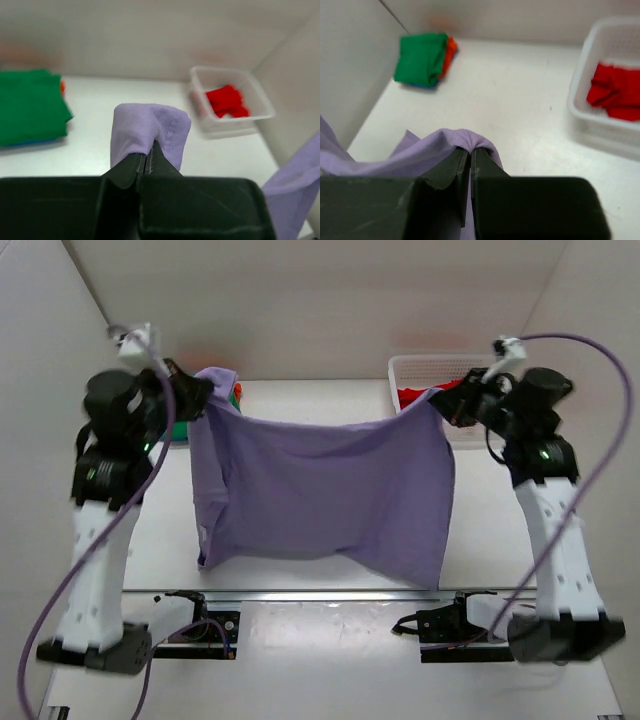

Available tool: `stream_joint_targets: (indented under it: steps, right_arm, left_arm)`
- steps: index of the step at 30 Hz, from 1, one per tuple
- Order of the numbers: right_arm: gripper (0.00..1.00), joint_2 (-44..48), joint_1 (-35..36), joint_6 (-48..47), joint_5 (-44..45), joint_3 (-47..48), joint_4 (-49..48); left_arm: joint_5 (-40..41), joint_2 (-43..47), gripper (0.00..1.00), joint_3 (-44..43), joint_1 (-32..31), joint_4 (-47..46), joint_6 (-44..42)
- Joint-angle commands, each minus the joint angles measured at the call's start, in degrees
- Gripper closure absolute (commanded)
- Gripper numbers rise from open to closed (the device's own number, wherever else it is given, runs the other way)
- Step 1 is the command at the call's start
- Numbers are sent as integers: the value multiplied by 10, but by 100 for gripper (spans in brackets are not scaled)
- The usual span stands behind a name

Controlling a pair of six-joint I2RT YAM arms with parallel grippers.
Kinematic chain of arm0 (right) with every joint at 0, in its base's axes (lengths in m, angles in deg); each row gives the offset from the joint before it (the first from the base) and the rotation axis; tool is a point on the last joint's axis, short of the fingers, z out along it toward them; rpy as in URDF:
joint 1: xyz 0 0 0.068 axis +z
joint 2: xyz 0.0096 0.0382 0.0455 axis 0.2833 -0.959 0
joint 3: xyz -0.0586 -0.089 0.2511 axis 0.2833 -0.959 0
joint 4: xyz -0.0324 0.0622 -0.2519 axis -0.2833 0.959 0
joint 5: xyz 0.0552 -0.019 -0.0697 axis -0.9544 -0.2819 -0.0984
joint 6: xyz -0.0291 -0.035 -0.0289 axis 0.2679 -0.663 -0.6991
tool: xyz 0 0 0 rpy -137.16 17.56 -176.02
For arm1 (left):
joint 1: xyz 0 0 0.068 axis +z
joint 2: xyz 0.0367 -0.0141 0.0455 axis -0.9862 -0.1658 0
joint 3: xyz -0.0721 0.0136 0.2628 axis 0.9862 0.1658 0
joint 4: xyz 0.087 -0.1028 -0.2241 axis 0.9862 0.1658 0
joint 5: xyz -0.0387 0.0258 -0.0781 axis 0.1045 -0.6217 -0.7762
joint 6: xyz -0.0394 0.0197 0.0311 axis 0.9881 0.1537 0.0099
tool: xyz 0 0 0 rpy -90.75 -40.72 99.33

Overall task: Fold and stack the t-shirts
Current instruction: Flatten out the tshirt

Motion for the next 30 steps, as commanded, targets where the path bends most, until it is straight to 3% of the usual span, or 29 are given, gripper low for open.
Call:
stream_joint_targets:
  steps: [1, 4, 5, 8, 12, 17, 20, 22, 24, 27, 30]
  right_arm:
    - [100, -76, -1, -21, -25, -12, -35]
    - [100, -156, -6, -43, -32, 51, -26]
    - [100, -184, -5, -47, -32, 90, -17]
    - [100, -224, -1, -51, -23, 192, -6]
    - [100, -251, -30, -34, -47, 335, 9]
    - [100, -206, -70, -12, -72, 278, -32]
    - [100, -180, -81, -20, -92, 187, -34]
    - [100, -159, -93, -23, -111, 112, -35]
    - [100, -153, -97, -27, -132, 53, -34]
    - [100, -144, -96, -57, -162, -36, -22]
    - [100, -135, -87, -91, -158, -99, 25]
  left_arm:
    - [-52, -108, 100, 8, 46, -34, -31]
    - [-52, -226, 100, -114, 61, 10, -57]
    - [-49, -274, 100, -195, 64, 25, -68]
    - [-35, -340, 100, -352, 80, 73, -68]
    - [-90, -316, 100, -397, 137, 2, -40]
    - [-86, -258, 100, -411, 129, -30, -37]
    - [-72, -212, 100, -364, 100, -17, -54]
    - [-59, -170, 100, -288, 82, -9, -66]
    - [-61, -82, 100, -154, 71, -34, -71]
    - [-59, 36, 100, 124, 73, -79, -53]
    - [-62, 114, 100, 285, 48, -86, -29]
